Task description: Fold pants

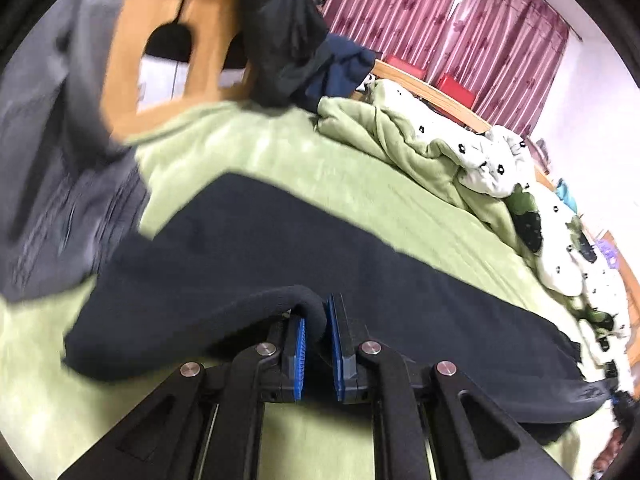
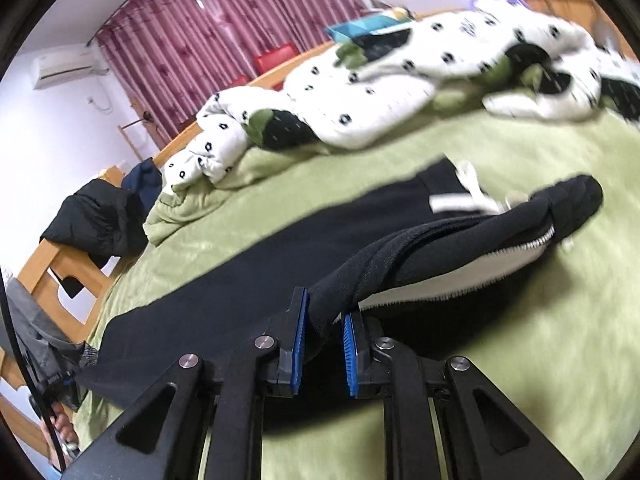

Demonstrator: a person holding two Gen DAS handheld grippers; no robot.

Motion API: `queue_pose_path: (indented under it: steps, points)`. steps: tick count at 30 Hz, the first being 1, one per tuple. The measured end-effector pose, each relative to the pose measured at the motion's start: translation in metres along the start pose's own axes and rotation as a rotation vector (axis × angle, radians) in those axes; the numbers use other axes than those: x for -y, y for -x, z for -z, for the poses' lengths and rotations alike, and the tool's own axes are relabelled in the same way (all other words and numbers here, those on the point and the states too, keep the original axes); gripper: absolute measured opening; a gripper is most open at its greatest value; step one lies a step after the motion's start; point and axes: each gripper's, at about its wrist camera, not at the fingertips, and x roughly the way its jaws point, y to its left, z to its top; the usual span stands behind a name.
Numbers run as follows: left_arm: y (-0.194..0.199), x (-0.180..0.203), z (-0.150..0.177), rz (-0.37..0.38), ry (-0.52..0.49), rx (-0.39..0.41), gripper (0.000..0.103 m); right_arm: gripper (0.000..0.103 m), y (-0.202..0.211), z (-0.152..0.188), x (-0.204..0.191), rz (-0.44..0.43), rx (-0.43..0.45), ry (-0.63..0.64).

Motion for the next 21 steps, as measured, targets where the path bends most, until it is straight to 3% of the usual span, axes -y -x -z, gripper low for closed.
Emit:
queue_pose_path:
  steps: [5, 10, 15, 16, 17, 18, 20, 21]
  points:
    - [-0.052, 0.029, -0.034, -0.067, -0.064, 0.041, 0.011, 0.016, -0.04, -0.029, -0.008, -0.005, 0.031, 0.023]
    - [-0.111, 0.051, -0.053, -0.144, -0.095, 0.053, 0.011, 0.017, -0.099, -0.046, -0.008, 0.036, 0.005, 0.042]
    - [-0.153, 0.065, -0.052, -0.231, -0.13, 0.005, 0.012, 0.02, -0.158, -0.048, -0.007, 0.153, -0.041, 0.043]
    - [-0.157, 0.067, -0.052, -0.242, -0.151, -0.01, 0.016, 0.021, -0.164, -0.048, -0.005, 0.174, -0.045, 0.037]
    - [-0.157, 0.069, -0.051, -0.247, -0.169, -0.025, 0.028, 0.027, -0.168, -0.048, -0.003, 0.193, -0.051, 0.03]
    - [-0.156, 0.071, -0.051, -0.26, -0.181, -0.029, 0.036, 0.037, -0.167, -0.046, -0.001, 0.209, -0.057, 0.028]
    - [-0.139, 0.073, -0.05, -0.288, -0.203, 0.002, 0.065, 0.046, -0.153, -0.046, 0.0, 0.222, -0.044, 0.033]
    - [-0.129, 0.073, -0.049, -0.28, -0.211, 0.018, 0.069, 0.049, -0.145, -0.045, 0.0, 0.215, -0.034, 0.035]
